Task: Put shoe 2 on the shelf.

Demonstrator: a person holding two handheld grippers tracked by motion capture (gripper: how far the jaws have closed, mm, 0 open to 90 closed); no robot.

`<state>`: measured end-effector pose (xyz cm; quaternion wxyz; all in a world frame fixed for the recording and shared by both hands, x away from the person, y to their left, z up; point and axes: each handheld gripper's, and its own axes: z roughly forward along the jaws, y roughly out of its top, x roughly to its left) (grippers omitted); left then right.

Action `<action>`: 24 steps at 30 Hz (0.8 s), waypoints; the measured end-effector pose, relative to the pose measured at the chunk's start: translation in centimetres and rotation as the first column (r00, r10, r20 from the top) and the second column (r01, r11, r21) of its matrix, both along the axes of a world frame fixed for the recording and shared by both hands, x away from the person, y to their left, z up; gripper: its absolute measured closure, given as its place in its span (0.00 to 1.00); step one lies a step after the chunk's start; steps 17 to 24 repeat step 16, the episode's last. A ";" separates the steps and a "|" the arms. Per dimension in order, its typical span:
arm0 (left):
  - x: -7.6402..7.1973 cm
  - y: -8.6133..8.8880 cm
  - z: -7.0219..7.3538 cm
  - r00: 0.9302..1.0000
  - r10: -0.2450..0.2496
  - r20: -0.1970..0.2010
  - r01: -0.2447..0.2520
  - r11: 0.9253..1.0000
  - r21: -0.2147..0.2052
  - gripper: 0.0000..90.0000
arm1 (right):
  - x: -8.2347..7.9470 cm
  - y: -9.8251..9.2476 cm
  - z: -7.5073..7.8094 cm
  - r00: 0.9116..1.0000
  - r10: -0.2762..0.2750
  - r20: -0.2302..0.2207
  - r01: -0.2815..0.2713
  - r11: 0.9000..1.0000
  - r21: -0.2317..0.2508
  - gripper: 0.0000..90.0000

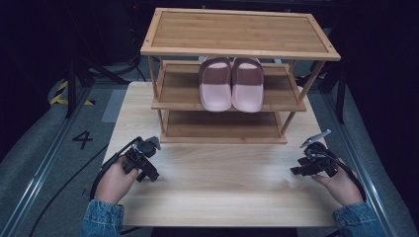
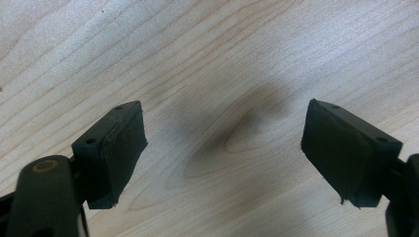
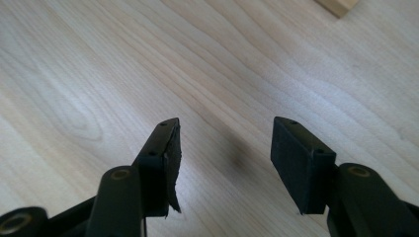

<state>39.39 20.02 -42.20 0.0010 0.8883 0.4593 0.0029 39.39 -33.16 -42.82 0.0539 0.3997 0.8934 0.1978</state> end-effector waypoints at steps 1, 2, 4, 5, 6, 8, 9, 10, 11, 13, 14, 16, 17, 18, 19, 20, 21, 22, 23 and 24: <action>0.0 0.0 -0.1 1.000 0.005 -0.005 -0.005 1.000 -0.008 0.19 | 0.0 0.0 -0.2 1.000 -0.002 0.001 0.002 1.000 0.000 0.50; 0.0 0.0 -0.1 1.000 0.006 -0.007 -0.006 1.000 -0.009 0.19 | 0.0 0.0 -0.6 1.000 -0.001 0.010 0.001 1.000 0.003 0.50; 0.0 0.0 -0.1 1.000 -0.003 0.001 0.003 1.000 0.003 0.20 | 0.1 0.1 -1.1 1.000 -0.009 0.017 0.009 1.000 0.004 0.51; 0.0 -0.1 -0.1 1.000 -0.006 0.010 0.006 1.000 0.011 0.20 | 0.1 0.0 -1.3 1.000 -0.007 0.029 0.007 1.000 0.017 0.51; 0.0 -0.1 -0.2 1.000 -0.004 -0.004 0.004 1.000 -0.003 0.20 | 0.0 0.1 -1.4 0.999 -0.006 0.043 0.004 0.999 0.031 0.52; 0.1 -0.1 -0.3 1.000 -0.007 -0.008 0.007 1.000 0.000 0.19 | -0.1 0.2 -1.6 0.997 -0.003 0.074 0.001 0.999 0.036 0.52; 0.1 -0.2 -0.4 1.000 -0.004 -0.011 0.004 1.000 -0.004 0.20 | -0.1 0.3 -1.7 0.997 -0.001 0.079 -0.001 1.000 0.028 0.53; 0.1 -0.2 -0.4 1.000 -0.010 -0.010 0.010 1.000 0.003 0.20 | -0.1 0.4 -1.7 0.996 0.003 0.088 -0.005 1.000 0.025 0.53; 0.1 -0.2 -0.5 1.000 -0.012 -0.011 0.012 1.000 0.004 0.20 | -0.1 0.4 -1.7 0.996 0.004 0.092 -0.007 1.000 0.027 0.52; 0.1 -0.3 -0.5 1.000 -0.012 -0.013 0.013 1.000 0.005 0.20 | -0.1 0.4 -1.8 0.996 0.003 0.089 -0.007 0.999 0.035 0.51; 0.1 -0.3 -0.5 1.000 -0.012 -0.012 0.012 1.000 0.004 0.20 | -0.1 0.5 -1.9 0.996 0.003 0.086 -0.006 0.999 0.034 0.51; 0.1 -0.3 -0.5 1.000 -0.013 -0.011 0.013 1.000 0.004 0.20 | -0.1 0.5 -2.0 0.997 0.005 0.083 -0.008 0.999 0.033 0.50; 0.1 -0.3 -0.5 1.000 -0.013 -0.011 0.013 1.000 0.004 0.20 | -0.1 0.5 -2.0 0.997 0.005 0.083 -0.008 0.999 0.033 0.50; 0.1 -0.3 -0.5 1.000 -0.013 -0.011 0.013 1.000 0.004 0.20 | -0.1 0.5 -2.0 0.997 0.005 0.083 -0.008 0.999 0.033 0.50; 0.1 -0.3 -0.5 1.000 -0.013 -0.011 0.013 1.000 0.004 0.20 | -0.1 0.5 -2.0 0.997 0.005 0.083 -0.008 0.999 0.033 0.50; 0.1 -0.3 -0.5 1.000 -0.013 -0.011 0.013 1.000 0.004 0.20 | -0.1 0.5 -2.0 0.997 0.005 0.083 -0.008 0.999 0.033 0.50; 0.1 -0.3 -0.5 1.000 -0.013 -0.011 0.013 1.000 0.004 0.20 | -0.1 0.5 -2.0 0.997 0.005 0.083 -0.008 0.999 0.033 0.50; 0.1 -0.3 -0.5 1.000 -0.013 -0.011 0.013 1.000 0.004 0.20 | -0.1 0.5 -2.0 0.997 0.005 0.083 -0.008 0.999 0.033 0.50; 0.1 -0.3 -0.5 1.000 -0.013 -0.011 0.013 1.000 0.004 0.20 | -0.1 0.5 -2.0 0.997 0.005 0.083 -0.008 0.999 0.033 0.50; 0.1 -0.3 -0.5 1.000 -0.013 -0.011 0.013 1.000 0.004 0.20 | -0.1 0.5 -2.0 0.997 0.005 0.083 -0.008 0.999 0.033 0.50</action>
